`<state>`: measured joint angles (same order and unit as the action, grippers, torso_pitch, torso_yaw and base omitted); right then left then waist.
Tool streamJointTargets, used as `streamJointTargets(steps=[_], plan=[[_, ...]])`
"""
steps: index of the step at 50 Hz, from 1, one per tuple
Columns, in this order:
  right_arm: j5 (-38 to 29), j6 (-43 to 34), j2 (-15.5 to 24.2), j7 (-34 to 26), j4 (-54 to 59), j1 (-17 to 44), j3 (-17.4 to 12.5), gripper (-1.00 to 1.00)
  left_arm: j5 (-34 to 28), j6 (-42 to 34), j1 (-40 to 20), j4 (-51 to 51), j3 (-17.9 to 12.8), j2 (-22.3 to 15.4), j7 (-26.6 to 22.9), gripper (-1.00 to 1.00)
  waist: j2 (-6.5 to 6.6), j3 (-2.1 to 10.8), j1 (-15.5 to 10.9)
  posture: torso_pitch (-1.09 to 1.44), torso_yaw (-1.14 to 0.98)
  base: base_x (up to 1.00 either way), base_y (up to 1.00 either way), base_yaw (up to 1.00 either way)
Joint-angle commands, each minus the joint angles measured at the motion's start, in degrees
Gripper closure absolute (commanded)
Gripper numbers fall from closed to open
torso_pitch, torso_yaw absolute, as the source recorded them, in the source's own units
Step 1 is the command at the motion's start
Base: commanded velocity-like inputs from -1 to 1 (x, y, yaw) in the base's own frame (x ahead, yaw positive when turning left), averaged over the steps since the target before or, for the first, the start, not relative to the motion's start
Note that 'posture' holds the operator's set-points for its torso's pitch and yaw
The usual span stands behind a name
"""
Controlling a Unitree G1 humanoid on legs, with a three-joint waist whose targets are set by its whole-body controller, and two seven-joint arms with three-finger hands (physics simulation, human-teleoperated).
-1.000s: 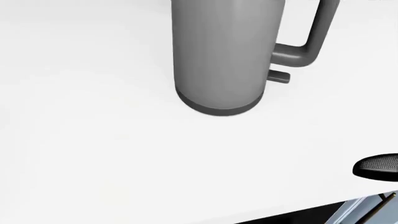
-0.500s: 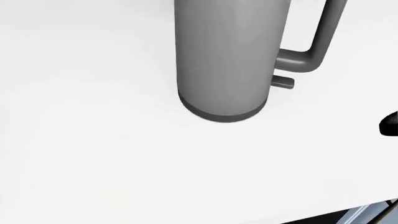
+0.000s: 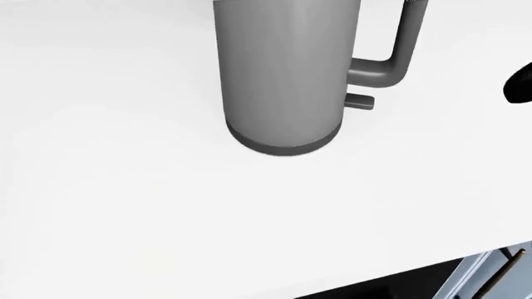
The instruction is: Close the lid of the electric kettle.
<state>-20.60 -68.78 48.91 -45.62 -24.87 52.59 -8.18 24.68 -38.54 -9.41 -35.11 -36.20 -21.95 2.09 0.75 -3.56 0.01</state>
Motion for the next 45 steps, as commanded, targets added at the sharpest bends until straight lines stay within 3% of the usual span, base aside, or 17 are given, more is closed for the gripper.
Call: streamJointTargets(steps=[1, 8, 15, 38, 45], plan=[[-6.1, 3.1, -0.3, -2.9, 0.8, 2.7, -0.6, -1.00, 0.2, 1.5, -1.0, -2.0, -0.7, -1.0, 0.0, -1.00, 0.06, 1.21, 0.1, 0.00, 0.00, 0.00, 0.00, 0.00], [-16.5, 9.2, -6.1, -9.1, 6.5, 5.6, -0.3, -1.00, -0.1, 1.7, -0.8, -1.8, -0.5, -0.8, -0.2, -1.00, 0.67, 1.29, 0.2, 0.00, 0.00, 0.00, 0.00, 0.00], [-22.4, 13.1, -8.6, -13.4, 9.8, 7.8, -1.4, -1.00, -0.3, 1.7, -0.9, -1.8, -0.3, -0.7, -0.1, -1.00, 1.04, 1.44, 0.3, 0.00, 0.00, 0.00, 0.00, 0.00], [-28.7, 19.2, -14.2, -15.6, 15.2, 10.0, -0.9, -1.00, -1.0, 2.9, -1.0, -0.6, 0.2, -0.4, -0.6, -1.00, 1.32, 1.71, 0.6, 0.00, 0.00, 0.00, 0.00, 0.00], [-29.9, 20.4, -15.4, -15.9, 16.9, 11.5, -0.2, -1.00, 0.4, 0.1, -0.9, -3.1, -0.9, -1.0, 0.0, -1.00, 1.47, 1.69, 0.7, 0.00, 0.00, 0.00, 0.00, 0.00]])
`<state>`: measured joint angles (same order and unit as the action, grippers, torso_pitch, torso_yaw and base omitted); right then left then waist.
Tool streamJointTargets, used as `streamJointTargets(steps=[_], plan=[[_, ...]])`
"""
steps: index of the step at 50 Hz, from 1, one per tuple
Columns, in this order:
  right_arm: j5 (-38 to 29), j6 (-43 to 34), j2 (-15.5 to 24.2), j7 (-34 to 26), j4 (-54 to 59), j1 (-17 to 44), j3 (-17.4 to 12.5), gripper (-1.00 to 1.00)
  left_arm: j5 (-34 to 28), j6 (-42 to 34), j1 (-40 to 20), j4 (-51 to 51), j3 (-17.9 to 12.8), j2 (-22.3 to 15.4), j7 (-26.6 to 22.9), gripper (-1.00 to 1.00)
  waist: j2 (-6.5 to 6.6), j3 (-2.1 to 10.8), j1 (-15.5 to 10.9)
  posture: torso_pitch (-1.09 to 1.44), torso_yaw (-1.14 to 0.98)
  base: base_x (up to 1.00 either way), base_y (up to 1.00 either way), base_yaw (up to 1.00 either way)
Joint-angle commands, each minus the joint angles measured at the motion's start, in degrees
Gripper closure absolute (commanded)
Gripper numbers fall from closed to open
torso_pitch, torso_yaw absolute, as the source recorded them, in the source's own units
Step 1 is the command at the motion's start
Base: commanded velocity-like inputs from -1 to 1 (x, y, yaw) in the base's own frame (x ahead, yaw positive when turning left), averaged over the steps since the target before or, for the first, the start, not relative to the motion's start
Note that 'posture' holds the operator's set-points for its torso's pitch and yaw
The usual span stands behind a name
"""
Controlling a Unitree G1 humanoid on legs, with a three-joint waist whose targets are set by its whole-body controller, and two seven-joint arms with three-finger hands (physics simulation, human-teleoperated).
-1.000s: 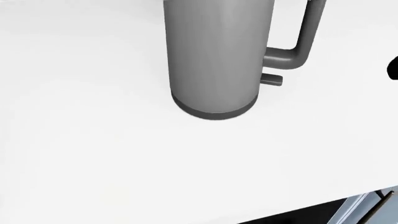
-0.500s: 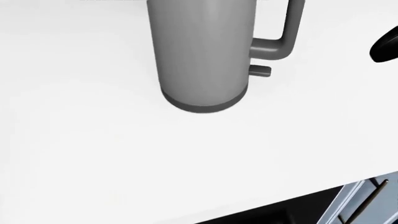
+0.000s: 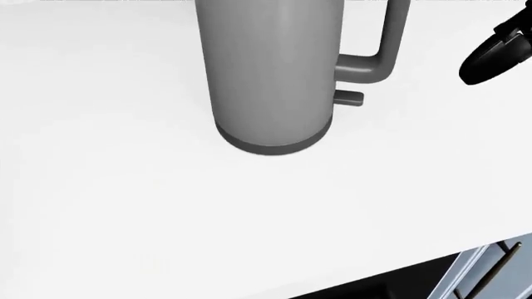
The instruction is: Close the lid of the electric kettle.
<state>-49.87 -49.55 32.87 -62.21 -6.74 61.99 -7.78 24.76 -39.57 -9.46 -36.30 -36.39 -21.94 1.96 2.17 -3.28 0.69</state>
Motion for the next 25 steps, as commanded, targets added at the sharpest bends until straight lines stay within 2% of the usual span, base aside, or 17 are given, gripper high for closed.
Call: streamJointTargets(steps=[1, 10, 15, 25], plan=[[-0.9, 1.3, 0.5, 0.5, -1.0, 2.3, -0.5, -1.00, 0.7, 0.4, -1.1, -2.4, -1.0, -1.2, 0.4, -1.00, 0.05, 1.36, 0.0, 0.00, 0.00, 0.00, 0.00, 0.00], [-3.2, 2.6, -0.8, -1.1, 1.6, 5.8, 0.6, -1.00, 0.6, 0.7, -1.2, -2.0, -0.8, -1.2, 0.4, -1.00, 0.34, 1.21, 0.1, 0.00, 0.00, 0.00, 0.00, 0.00], [-5.3, 3.9, -1.4, -4.8, -0.4, 3.4, 1.0, -1.00, 0.1, 1.7, -1.2, -0.9, -0.5, -1.2, 0.1, -1.00, 0.28, 1.11, 0.1, 0.00, 0.00, 0.00, 0.00, 0.00], [-9.1, 5.5, -2.4, -10.7, -1.3, 3.3, 0.7, -1.00, -0.9, 3.8, -1.1, 0.8, 0.4, -0.7, -0.3, -1.00, 0.35, 1.11, 0.1, 0.00, 0.00, 0.00, 0.00, 0.00]])
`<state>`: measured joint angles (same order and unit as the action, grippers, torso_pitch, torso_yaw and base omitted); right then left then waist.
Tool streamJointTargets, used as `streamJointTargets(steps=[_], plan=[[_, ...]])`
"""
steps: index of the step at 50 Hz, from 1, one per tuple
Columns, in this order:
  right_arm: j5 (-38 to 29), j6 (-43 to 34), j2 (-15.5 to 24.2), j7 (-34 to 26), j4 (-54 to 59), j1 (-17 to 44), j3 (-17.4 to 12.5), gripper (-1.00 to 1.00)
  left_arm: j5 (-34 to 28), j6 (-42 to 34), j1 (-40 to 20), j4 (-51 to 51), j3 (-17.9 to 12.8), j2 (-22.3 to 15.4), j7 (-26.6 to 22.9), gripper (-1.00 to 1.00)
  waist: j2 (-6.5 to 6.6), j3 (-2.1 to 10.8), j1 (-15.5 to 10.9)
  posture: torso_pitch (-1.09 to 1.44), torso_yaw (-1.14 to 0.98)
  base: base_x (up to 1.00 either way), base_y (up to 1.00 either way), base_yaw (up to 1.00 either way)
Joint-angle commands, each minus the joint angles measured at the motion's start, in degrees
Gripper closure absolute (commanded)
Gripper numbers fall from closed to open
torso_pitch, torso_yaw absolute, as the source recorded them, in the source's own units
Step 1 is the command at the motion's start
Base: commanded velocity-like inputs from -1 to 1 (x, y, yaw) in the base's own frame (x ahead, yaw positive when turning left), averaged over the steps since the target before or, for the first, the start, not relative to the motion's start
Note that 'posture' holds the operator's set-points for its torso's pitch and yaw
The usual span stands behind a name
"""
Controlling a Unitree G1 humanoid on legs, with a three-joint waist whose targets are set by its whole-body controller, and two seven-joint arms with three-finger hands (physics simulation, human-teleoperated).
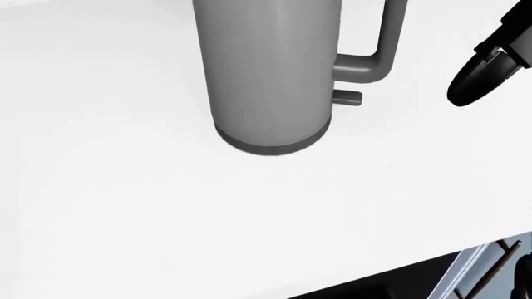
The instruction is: Close the lid of the electric kettle.
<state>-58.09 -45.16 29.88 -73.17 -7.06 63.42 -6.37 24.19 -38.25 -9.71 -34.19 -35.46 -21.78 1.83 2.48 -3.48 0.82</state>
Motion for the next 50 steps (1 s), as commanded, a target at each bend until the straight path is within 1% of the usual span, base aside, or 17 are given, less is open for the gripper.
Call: streamJointTargets(steps=[1, 3, 6, 10, 16, 19, 23, 30, 36, 43, 50], plan=[[-1.2, 1.2, 0.5, -0.4, -1.0, 2.2, -0.6, -1.00, -0.3, 2.6, -0.9, -1.1, -0.6, -0.9, -0.2, -1.00, 0.05, 1.30, 0.0, 0.00, 0.00, 0.00, 0.00, 0.00], [-1.8, 1.4, 0.5, -1.2, -0.8, 2.7, -0.6, -1.00, -0.8, 3.5, -0.7, -0.5, -0.2, -0.6, -0.5, -1.00, 0.07, 1.36, 0.0, 0.00, 0.00, 0.00, 0.00, 0.00], [-2.6, 2.0, 0.3, -2.3, -0.4, 3.6, -0.5, -1.00, -0.5, 3.0, -0.7, -1.0, -0.5, -0.7, -0.3, -1.00, 0.15, 1.42, 0.1, 0.00, 0.00, 0.00, 0.00, 0.00], [-4.2, 3.0, -0.6, -4.3, -0.7, 3.3, 0.1, -1.00, -0.4, 2.8, -0.6, -1.3, -0.6, -0.7, -0.3, -1.00, 0.18, 1.33, 0.2, 0.00, 0.00, 0.00, 0.00, 0.00], [-5.7, 4.8, -1.4, -5.6, 1.2, 4.9, 0.2, -1.00, -0.3, 2.6, -0.7, -1.3, -0.6, -0.7, -0.2, -1.00, 0.29, 1.38, 0.3, 0.00, 0.00, 0.00, 0.00, 0.00], [-5.6, 5.9, -1.9, -4.6, 3.0, 5.6, 0.2, -1.00, -0.6, 2.9, -0.7, -1.0, -0.4, -0.6, -0.2, -1.00, 0.42, 1.36, 0.3, 0.00, 0.00, 0.00, 0.00, 0.00], [-6.0, 6.9, -2.2, -4.4, 5.5, 8.1, 0.7, -1.00, -0.7, 3.4, -0.8, -0.5, -0.2, -0.6, -0.3, -1.00, 0.54, 1.40, 0.4, 0.00, 0.00, 0.00, 0.00, 0.00], [-6.2, 8.7, -2.1, -3.7, 11.5, 14.7, 1.2, -1.00, -0.9, 4.1, -1.0, 0.3, 0.1, -0.6, -0.3, -1.00, 0.74, 1.23, 0.4, 0.00, 0.00, 0.00, 0.00, 0.00], [-6.4, 9.8, -2.6, -3.1, 13.8, 16.7, 1.5, -1.00, -1.0, 4.6, -1.0, 0.8, 0.2, -0.6, -0.4, -1.00, 0.76, 1.20, 0.5, 0.00, 0.00, 0.00, 0.00, 0.00], [-6.3, 10.8, -3.4, -1.7, 17.1, 19.1, 2.0, -1.00, -0.2, 3.1, -0.9, -0.8, -0.3, -0.8, 0.1, -1.00, 0.82, 1.14, 0.6, 0.00, 0.00, 0.00, 0.00, 0.00], [-6.1, 12.4, -4.2, 0.3, 23.2, 24.2, 2.7, -1.00, -0.3, 3.6, -1.0, -0.2, -0.1, -0.7, 0.0, -1.00, 1.13, 1.07, 0.6, 0.00, 0.00, 0.00, 0.00, 0.00]])
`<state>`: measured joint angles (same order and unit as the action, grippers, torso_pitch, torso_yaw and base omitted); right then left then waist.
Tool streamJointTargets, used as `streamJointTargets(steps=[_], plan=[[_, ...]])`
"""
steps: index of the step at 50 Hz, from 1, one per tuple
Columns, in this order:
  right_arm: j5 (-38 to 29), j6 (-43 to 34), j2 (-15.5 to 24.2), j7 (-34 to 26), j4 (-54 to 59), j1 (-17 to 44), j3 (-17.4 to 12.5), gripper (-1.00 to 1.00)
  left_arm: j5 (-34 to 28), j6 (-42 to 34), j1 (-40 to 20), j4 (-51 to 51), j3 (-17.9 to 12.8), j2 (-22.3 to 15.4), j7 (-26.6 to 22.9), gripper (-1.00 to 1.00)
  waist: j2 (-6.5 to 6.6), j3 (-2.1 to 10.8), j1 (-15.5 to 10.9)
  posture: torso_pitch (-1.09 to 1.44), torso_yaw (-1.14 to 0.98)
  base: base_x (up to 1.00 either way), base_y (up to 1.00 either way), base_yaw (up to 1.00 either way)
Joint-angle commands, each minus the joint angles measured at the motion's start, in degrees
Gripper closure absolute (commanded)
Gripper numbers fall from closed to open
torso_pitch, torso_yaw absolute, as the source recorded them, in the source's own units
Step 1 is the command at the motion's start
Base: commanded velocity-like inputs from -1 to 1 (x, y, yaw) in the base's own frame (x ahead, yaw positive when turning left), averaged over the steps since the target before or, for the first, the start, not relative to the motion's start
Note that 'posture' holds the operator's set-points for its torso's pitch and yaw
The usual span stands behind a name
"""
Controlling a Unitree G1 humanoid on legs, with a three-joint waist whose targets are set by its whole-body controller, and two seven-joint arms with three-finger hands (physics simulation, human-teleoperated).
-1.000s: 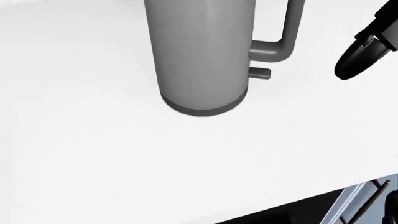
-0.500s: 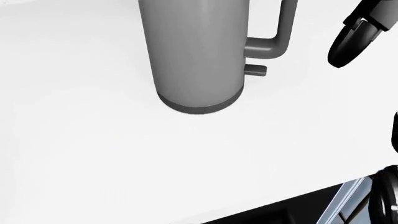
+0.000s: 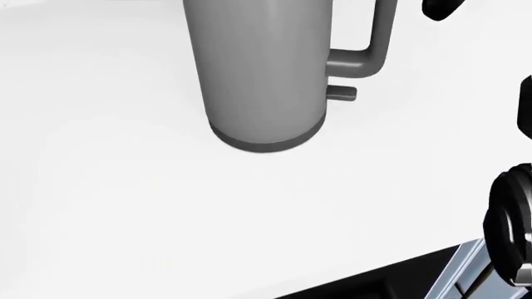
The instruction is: Close the lid of the electric kettle.
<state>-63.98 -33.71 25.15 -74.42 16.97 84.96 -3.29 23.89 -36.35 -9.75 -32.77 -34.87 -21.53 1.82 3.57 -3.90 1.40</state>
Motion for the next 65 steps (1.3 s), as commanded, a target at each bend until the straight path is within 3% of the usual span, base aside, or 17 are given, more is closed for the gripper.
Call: streamJointTargets(steps=[1, 10, 28, 51, 65], plan=[[-0.1, 1.2, 0.3, 1.9, -0.1, 3.2, -0.3, -1.00, 0.1, 1.5, -0.9, -1.9, -0.8, -1.0, 0.1, -1.00, 0.07, 1.47, 0.0, 0.00, 0.00, 0.00, 0.00, 0.00], [0.7, 2.6, -0.7, 4.9, 6.2, 7.8, 0.3, -1.00, 0.4, 1.0, -0.9, -2.3, -1.0, -1.1, 0.3, -1.00, 0.18, 1.37, 0.1, 0.00, 0.00, 0.00, 0.00, 0.00], [1.2, 5.3, -4.8, 10.9, 7.1, 6.3, 1.4, -1.00, -0.2, 2.3, -1.0, -1.2, -0.4, -0.9, 0.1, -1.00, 0.35, 1.30, 0.3, 0.00, 0.00, 0.00, 0.00, 0.00], [2.3, 7.1, -9.7, 15.9, 12.3, 9.4, 3.0, -1.00, 0.3, 0.9, -1.3, -2.4, -0.6, -1.1, 0.6, -1.00, 0.58, 1.42, 0.2, 0.00, 0.00, 0.00, 0.00, 0.00], [2.7, 7.9, -9.7, 16.7, 15.3, 12.0, 3.1, -1.00, 0.2, 1.4, -1.1, -1.9, -0.5, -1.0, 0.5, -1.00, 0.53, 1.43, 0.1, 0.00, 0.00, 0.00, 0.00, 0.00]])
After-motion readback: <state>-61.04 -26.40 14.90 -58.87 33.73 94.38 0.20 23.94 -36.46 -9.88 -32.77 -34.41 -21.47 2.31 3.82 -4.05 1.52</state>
